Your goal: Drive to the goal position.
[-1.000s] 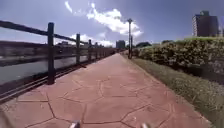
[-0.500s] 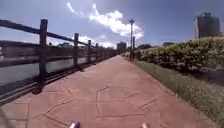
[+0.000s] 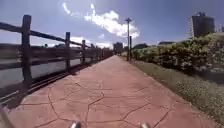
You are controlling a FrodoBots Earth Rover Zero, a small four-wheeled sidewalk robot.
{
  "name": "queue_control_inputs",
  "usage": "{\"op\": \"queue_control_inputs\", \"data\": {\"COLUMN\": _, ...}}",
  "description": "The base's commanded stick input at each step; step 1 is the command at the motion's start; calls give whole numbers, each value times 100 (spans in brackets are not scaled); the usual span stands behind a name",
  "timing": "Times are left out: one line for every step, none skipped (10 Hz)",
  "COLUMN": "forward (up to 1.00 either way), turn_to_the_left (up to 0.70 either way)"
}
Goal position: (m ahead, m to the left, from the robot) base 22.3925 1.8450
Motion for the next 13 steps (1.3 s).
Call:
{"op": "queue_control_inputs", "data": {"forward": 85, "turn_to_the_left": 0}}
{"op": "queue_control_inputs", "data": {"forward": 85, "turn_to_the_left": 0}}
{"op": "queue_control_inputs", "data": {"forward": 85, "turn_to_the_left": 0}}
{"op": "queue_control_inputs", "data": {"forward": 85, "turn_to_the_left": 0}}
{"op": "queue_control_inputs", "data": {"forward": 85, "turn_to_the_left": -6}}
{"op": "queue_control_inputs", "data": {"forward": 85, "turn_to_the_left": -34}}
{"op": "queue_control_inputs", "data": {"forward": 85, "turn_to_the_left": -34}}
{"op": "queue_control_inputs", "data": {"forward": 85, "turn_to_the_left": -34}}
{"op": "queue_control_inputs", "data": {"forward": 85, "turn_to_the_left": -32}}
{"op": "queue_control_inputs", "data": {"forward": 85, "turn_to_the_left": 0}}
{"op": "queue_control_inputs", "data": {"forward": 85, "turn_to_the_left": 0}}
{"op": "queue_control_inputs", "data": {"forward": 85, "turn_to_the_left": 0}}
{"op": "queue_control_inputs", "data": {"forward": 85, "turn_to_the_left": 0}}
